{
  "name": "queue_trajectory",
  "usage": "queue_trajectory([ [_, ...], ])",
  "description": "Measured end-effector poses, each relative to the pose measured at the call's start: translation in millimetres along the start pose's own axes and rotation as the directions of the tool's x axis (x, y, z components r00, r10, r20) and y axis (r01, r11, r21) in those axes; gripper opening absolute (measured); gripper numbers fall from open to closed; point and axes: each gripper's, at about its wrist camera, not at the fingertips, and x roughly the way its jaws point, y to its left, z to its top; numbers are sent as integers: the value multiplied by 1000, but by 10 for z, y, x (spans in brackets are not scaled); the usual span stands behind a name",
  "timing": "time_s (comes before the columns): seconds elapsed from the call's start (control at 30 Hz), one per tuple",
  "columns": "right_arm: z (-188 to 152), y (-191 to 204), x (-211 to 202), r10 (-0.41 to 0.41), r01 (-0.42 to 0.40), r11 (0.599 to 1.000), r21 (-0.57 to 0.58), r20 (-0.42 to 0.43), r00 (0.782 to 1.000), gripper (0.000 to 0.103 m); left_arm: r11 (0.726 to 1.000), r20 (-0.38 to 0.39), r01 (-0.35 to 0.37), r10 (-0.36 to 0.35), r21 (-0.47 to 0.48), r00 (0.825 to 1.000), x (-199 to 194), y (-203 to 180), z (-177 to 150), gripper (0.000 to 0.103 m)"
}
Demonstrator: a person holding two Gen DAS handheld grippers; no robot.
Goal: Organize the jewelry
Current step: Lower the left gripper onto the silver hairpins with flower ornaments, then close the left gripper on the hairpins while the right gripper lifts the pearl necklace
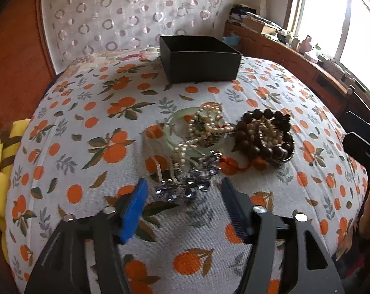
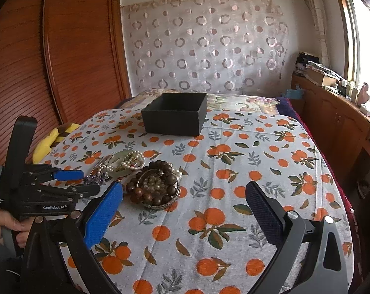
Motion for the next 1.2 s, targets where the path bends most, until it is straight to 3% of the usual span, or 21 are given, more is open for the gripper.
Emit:
queue_trajectory([
  [0.27,-11,16,-11,-2,2,1000,0,0,1000,101,999,-2,-47,47,-13,999,181,-37,124,71],
  [0.33,-14,15,-6,-2,2,1000,1,1,1000,101,999,6,-42,43,-28,999,169,0,111,62],
  [0.37,-11,13,-1,0,0,1000,2,-1,1000,101,999,13,-41,41,-31,999,144,8,101,55],
  [0.5,-35,20,-4,3,-3,1000,6,-6,1000,101,999,52,-28,29,-30,998,10,30,68,53],
  [0.83,-22,69,31,25,-25,1000,-11,-21,999,101,1000,131,13,-11,-16,991,-411,22,-2,53],
  [1.03,59,209,141,98,-100,993,-65,-26,995,100,1000,176,30,-30,8,984,-656,21,52,53],
  [1.2,256,358,326,204,-208,969,-132,-42,978,85,998,195,49,-56,40,979,-799,7,135,53],
])
